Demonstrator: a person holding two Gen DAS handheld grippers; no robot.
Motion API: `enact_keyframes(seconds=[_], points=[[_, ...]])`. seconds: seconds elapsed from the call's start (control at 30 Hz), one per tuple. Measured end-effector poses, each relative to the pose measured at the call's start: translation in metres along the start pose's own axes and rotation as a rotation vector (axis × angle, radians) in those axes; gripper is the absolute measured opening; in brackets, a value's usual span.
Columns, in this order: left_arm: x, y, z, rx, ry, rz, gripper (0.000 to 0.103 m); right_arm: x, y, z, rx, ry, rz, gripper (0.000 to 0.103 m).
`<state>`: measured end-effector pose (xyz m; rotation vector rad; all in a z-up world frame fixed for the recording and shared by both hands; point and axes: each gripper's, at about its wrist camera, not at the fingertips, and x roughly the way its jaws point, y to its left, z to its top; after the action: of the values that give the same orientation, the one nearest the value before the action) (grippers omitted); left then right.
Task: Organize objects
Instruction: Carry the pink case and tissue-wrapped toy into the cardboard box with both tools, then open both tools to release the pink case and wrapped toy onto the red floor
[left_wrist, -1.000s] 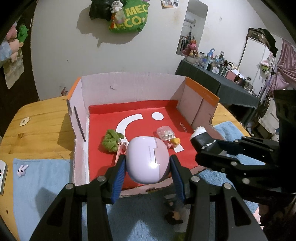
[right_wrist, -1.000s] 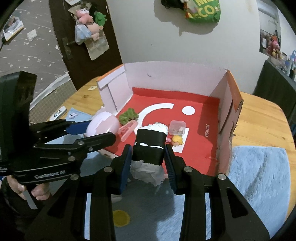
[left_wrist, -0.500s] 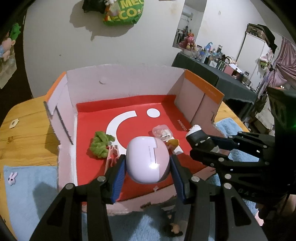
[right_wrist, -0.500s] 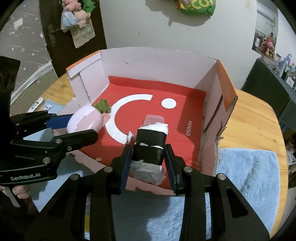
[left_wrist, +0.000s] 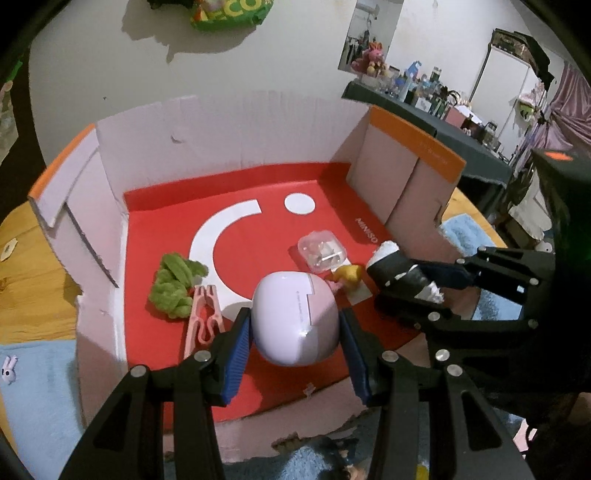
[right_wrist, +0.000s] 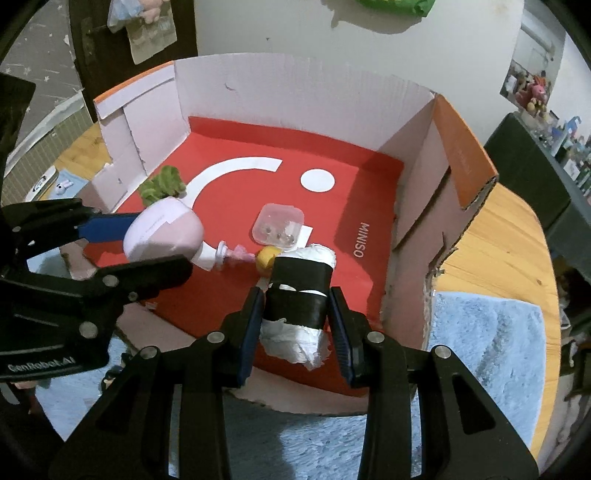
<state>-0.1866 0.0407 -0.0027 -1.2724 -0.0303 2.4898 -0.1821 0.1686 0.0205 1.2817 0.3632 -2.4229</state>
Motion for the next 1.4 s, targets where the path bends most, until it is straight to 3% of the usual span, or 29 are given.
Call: enact_keyframes(seconds=[0.13, 0.33, 0.5, 1.4], points=[[0.008, 0.004, -0.001, -0.007, 0.021, 0.007, 0.049, 0.003, 0.0, 0.002, -0.004, 0.017, 0.007, 0.034], [0.014, 0.016, -0.001, -0.028, 0.039, 0.026, 0.049, 0.008, 0.002, 0.005, 0.017, 0.054, 0.136, 0.034], [0.012, 0.021, 0.0, -0.038, 0.037, 0.035, 0.049, 0.015, 0.004, 0.006, 0.028, 0.076, 0.169, 0.034], [0.015, 0.022, 0.002, -0.038, 0.022, 0.055, 0.049, 0.018, 0.001, 0.008, 0.081, 0.05, 0.201, 0.036]])
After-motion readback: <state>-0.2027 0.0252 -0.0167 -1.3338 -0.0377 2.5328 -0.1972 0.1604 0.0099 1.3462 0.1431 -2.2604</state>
